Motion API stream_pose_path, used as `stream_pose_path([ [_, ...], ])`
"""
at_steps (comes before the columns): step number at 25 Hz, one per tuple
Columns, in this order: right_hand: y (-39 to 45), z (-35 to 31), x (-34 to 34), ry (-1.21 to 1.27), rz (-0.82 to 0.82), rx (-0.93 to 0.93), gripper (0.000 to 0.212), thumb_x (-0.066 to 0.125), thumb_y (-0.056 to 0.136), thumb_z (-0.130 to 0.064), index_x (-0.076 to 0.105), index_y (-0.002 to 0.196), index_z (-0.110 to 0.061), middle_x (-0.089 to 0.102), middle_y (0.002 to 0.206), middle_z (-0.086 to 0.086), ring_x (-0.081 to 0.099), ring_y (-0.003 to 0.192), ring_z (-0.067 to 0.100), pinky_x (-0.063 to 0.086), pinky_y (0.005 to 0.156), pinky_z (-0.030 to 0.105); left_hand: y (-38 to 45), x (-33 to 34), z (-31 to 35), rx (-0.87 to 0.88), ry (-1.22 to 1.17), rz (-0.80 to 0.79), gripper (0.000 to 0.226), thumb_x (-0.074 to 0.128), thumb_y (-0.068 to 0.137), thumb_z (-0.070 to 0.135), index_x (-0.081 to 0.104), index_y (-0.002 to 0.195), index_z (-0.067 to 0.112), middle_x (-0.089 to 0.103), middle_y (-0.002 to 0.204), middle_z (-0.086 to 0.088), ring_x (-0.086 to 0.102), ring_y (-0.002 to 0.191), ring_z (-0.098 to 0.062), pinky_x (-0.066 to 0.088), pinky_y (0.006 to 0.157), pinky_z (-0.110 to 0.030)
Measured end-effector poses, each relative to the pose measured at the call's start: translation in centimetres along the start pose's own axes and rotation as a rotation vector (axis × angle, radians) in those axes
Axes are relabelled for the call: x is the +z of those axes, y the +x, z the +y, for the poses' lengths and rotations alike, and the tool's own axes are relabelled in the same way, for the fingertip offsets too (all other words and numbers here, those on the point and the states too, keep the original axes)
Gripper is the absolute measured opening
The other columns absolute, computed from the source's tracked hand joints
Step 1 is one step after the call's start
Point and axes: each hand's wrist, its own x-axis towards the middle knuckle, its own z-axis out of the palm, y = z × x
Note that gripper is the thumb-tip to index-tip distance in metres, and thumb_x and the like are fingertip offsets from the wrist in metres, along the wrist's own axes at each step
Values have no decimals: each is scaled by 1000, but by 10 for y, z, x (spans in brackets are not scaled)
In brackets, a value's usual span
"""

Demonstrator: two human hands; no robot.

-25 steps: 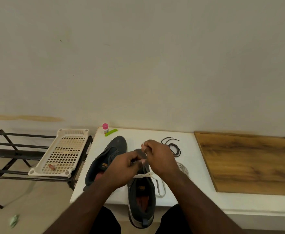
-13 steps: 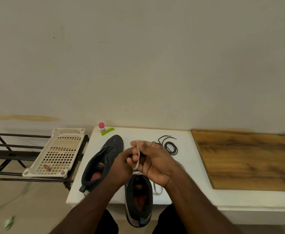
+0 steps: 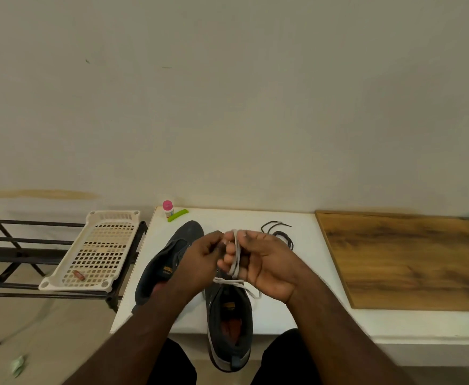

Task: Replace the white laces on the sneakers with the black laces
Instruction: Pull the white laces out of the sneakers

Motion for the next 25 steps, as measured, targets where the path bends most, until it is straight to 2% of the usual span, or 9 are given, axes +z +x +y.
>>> stream_pose_path([
  [2,8,-3,5,101,155,-228,22,46,103,-10,63,110,3,72,97,17,72,92,28,58,91,38,-10,12,1,-39,107,-124,23,52,101,24,64,81,26,63,67,3,58,63,-5,50,69,-34],
  [5,18,-5,-8,-906,458,-474,20,49,104,-19,67,100,-12,74,100,1,70,96,11,55,88,26,-14,12,6,-7,282,-192,24,52,100,37,62,79,32,60,67,11,56,63,0,46,64,-22],
  [7,17,-2,-20,-1260,369,-229,23,49,103,-24,69,99,-11,73,92,0,70,87,12,55,92,37,-6,0,9,33,305,-97,18,59,96,35,64,79,30,64,73,10,57,67,-2,47,64,-24],
  [10,3,-2,-16,-738,149,124,29,47,105,-21,68,105,0,69,80,8,68,75,21,60,87,41,7,-10,13,90,187,42,12,66,92,24,67,80,22,67,78,6,60,71,-5,48,67,-22],
  [14,4,-9,4,104,92,-103,28,47,104,-16,64,110,5,68,85,15,69,80,26,61,81,36,1,3,1,9,122,-28,24,54,100,26,65,79,29,61,69,-2,54,61,-9,47,61,-29],
  [16,14,-9,4,-5,263,-338,25,46,105,-17,65,111,-2,73,96,11,73,94,23,59,88,31,-10,13,-2,-9,292,-177,26,51,101,35,62,78,40,59,69,2,51,58,-8,44,58,-27],
  [20,23,7,-24,-1417,408,-305,23,46,103,-22,66,93,-16,70,88,-3,66,85,13,55,88,38,-10,4,17,55,476,-229,18,57,98,32,66,82,33,64,77,10,59,71,-4,49,69,-29],
  [22,18,10,-30,-1282,275,-51,31,44,104,-23,66,90,-7,68,80,7,65,74,21,58,84,44,-3,-10,20,62,446,-122,12,61,94,27,71,88,30,68,83,15,62,80,-1,51,74,-25],
  [25,1,6,-17,-495,81,124,34,41,107,-21,67,102,0,61,77,12,60,70,23,59,74,34,1,-16,14,8,250,13,17,57,94,31,72,88,27,72,84,10,66,82,-6,54,80,-32],
])
